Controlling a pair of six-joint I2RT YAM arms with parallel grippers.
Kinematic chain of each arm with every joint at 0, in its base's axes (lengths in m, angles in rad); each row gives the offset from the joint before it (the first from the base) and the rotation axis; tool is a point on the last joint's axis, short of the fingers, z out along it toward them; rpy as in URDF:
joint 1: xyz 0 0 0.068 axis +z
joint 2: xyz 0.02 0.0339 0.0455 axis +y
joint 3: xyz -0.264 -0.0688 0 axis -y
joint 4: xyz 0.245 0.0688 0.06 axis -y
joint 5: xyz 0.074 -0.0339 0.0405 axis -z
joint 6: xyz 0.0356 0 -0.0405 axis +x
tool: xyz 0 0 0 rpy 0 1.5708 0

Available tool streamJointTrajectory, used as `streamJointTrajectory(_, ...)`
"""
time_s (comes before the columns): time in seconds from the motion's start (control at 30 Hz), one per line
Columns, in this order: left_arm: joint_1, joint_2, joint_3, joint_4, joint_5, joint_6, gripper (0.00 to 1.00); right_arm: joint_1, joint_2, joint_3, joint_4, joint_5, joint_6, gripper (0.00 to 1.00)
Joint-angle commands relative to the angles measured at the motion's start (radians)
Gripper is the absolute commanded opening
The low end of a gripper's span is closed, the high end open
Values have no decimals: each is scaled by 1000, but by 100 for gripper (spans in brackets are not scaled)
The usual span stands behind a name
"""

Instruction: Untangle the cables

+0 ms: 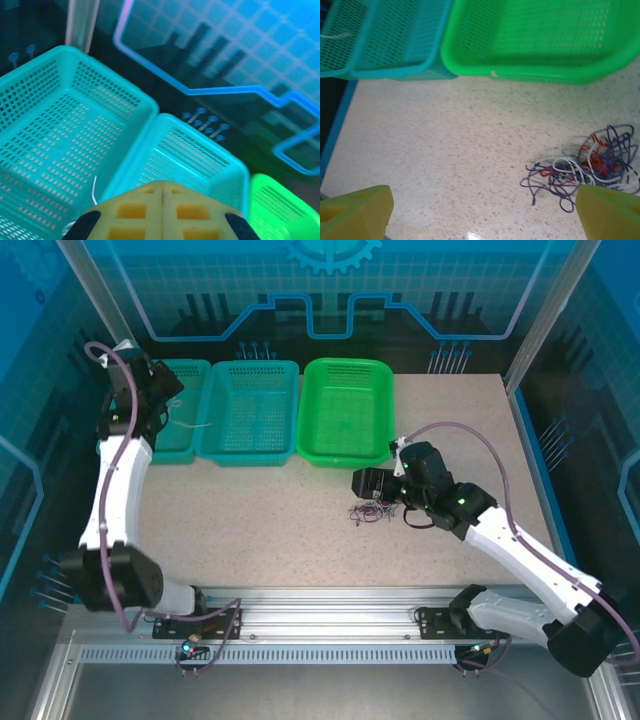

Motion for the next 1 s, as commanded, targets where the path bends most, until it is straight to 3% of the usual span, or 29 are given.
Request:
streamJointTrajectory(0.0, 60, 114, 86, 39, 25, 21, 0, 17, -27, 36, -38, -42, -49, 96)
streamJointTrajectory(0.27, 154, 350, 176, 18, 114, -2, 0, 20, -45, 22, -50, -41, -39, 96)
streamJointTrajectory(0.37, 157, 358, 168, -2, 96, 3, 35, 19, -43, 23, -63, -23, -31, 96)
streamJointTrajectory(0.4, 160, 343, 153, 1, 99, -8, 42, 17, -40, 25, -72, -11, -28, 96)
streamJointTrajectory(0.57, 159, 174, 13, 104, 209, -121, 50, -11, -18, 8, -125, 60, 26, 99)
streamJointTrajectory(0.67, 143, 42, -73, 145, 307, -215, 49, -63, -1, -28, -128, 48, 58, 99)
streamJointTrajectory(0.77, 60, -100, -154, 161, 343, -217, 48, -121, 19, -90, -94, 6, 83, 99)
streamJointTrajectory(0.97, -252, -339, -332, 154, 345, -165, 47, -182, 137, -156, 8, -71, 101, 98)
